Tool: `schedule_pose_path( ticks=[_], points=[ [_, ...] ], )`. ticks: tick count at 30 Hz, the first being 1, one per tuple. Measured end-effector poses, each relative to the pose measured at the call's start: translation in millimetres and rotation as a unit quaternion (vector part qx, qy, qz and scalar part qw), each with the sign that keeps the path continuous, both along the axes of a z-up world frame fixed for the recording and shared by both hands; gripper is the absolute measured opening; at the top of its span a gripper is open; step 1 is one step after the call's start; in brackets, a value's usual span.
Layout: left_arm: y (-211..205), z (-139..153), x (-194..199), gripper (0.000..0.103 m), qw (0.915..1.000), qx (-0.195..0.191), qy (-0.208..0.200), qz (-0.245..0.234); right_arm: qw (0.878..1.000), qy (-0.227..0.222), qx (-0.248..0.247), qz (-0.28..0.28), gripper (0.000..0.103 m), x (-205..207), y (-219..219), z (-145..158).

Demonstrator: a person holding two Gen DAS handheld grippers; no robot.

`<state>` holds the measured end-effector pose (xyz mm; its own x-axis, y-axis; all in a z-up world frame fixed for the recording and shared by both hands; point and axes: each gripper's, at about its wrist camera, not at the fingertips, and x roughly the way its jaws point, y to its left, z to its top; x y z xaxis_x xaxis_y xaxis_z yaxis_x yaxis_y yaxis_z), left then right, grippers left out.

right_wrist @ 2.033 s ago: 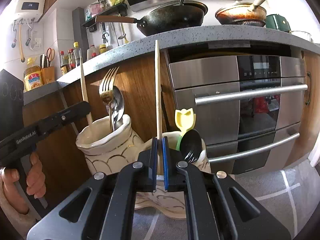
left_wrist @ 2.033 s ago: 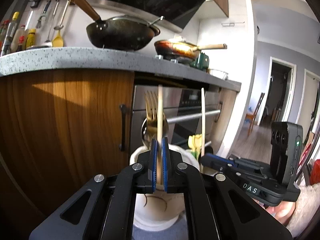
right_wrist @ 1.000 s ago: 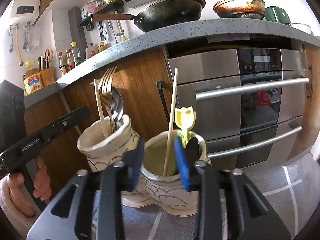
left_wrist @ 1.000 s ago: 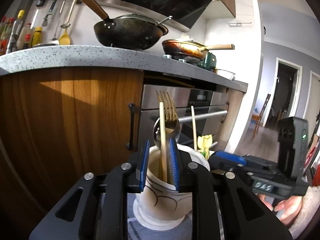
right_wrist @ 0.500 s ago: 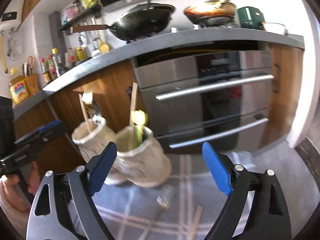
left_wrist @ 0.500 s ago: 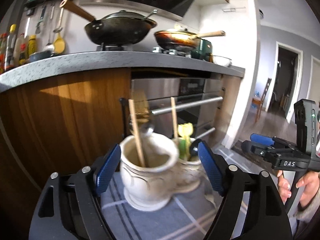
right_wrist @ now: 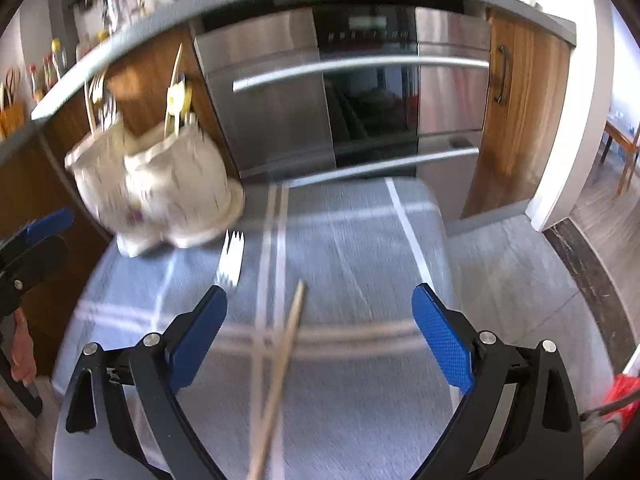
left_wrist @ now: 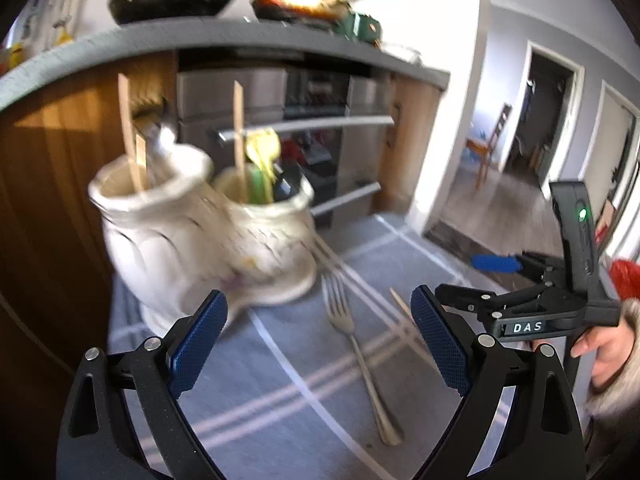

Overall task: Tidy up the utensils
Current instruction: 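Move both open tools back over the last silver fork and chopstick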

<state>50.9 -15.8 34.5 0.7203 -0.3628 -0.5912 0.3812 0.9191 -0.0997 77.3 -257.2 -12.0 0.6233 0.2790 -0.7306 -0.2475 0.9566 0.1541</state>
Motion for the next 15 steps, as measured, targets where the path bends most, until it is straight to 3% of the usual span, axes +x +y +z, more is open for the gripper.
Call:
schedule_pose_path(
  ticks=[5, 12, 15],
  points=[
    [-28, -28, 1, 0.092, 0.9983, 0.034, 0.033, -0.034, 0.998, 0.004, -0.038, 0.041, 0.088, -21, 10, -9],
    [-35, -55, 14, 0.086, 0.9947, 0.044, 0.084, -0.039, 0.995, 0.042, -0.047, 0.083, 0.06, -29, 21, -27],
    [-35, -61, 21, 0.081, 0.9941, 0.045, 0.094, -0.03, 0.994, 0.048, -0.045, 0.09, 0.056, -27, 22, -30]
  ],
)
